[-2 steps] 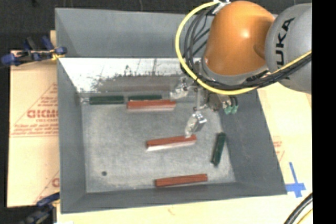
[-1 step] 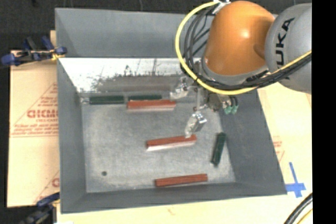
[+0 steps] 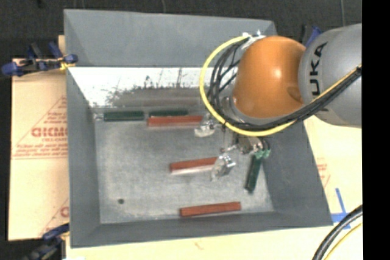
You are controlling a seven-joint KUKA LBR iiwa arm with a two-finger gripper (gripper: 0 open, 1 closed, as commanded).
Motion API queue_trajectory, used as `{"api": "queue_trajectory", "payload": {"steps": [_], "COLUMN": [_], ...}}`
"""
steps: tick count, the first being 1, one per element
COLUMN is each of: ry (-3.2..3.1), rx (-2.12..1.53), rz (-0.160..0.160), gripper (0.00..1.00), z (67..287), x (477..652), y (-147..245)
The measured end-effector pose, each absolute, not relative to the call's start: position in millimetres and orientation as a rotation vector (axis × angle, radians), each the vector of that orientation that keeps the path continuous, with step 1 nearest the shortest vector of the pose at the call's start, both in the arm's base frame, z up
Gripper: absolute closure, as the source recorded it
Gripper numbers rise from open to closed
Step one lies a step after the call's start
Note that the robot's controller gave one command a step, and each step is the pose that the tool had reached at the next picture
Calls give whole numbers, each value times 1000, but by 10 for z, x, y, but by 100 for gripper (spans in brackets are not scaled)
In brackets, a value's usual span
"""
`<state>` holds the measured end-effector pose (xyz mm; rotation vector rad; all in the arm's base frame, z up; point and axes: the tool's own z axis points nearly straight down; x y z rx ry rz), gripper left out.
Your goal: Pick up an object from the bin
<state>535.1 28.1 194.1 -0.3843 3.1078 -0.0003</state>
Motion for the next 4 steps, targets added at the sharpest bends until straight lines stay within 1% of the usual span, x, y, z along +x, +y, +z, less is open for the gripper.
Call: {"api": "queue_trajectory", "payload": {"steps": [1,2,3,4], "ry": [3112,3075,3010,3008], "rx": [-382,-698,-986,-983], "rz": [0,6,-5,-5], "gripper": [0,0,100,100], "z": [1783,1639,894,896], "x": [5258,4932,5934,5940], "y": [276,35,428,428]}}
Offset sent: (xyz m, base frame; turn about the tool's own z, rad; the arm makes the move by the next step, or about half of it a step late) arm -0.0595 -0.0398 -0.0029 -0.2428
